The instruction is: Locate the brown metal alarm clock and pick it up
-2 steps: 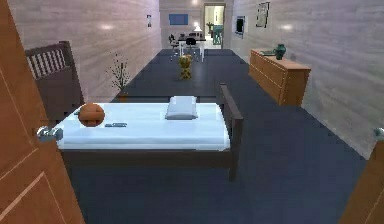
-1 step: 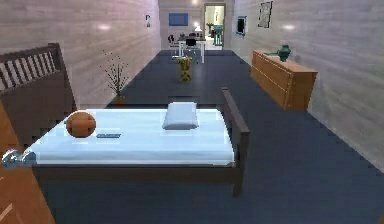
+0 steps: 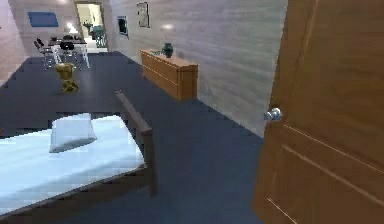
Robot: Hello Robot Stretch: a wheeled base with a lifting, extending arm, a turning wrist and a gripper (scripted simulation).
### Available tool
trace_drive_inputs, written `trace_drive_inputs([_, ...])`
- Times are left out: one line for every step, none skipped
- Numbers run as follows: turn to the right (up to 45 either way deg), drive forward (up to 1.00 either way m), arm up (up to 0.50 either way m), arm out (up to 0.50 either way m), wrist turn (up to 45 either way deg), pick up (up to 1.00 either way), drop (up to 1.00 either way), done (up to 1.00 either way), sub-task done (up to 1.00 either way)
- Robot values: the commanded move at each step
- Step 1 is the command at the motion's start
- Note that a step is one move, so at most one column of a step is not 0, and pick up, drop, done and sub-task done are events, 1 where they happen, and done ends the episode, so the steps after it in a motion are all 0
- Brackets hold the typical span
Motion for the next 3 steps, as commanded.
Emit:
trace_drive_inputs([0.0,1.00,0.00,0.00,0.0,0.00,0.00,0.00,0.00])
trace_drive_inputs([3.0,0.00,0.00,0.00,0.0,0.00,0.00,0.00,0.00])
trace_drive_inputs([12.0,0.00,0.00,0.00,0.0,0.00,0.00,0.00,0.00])
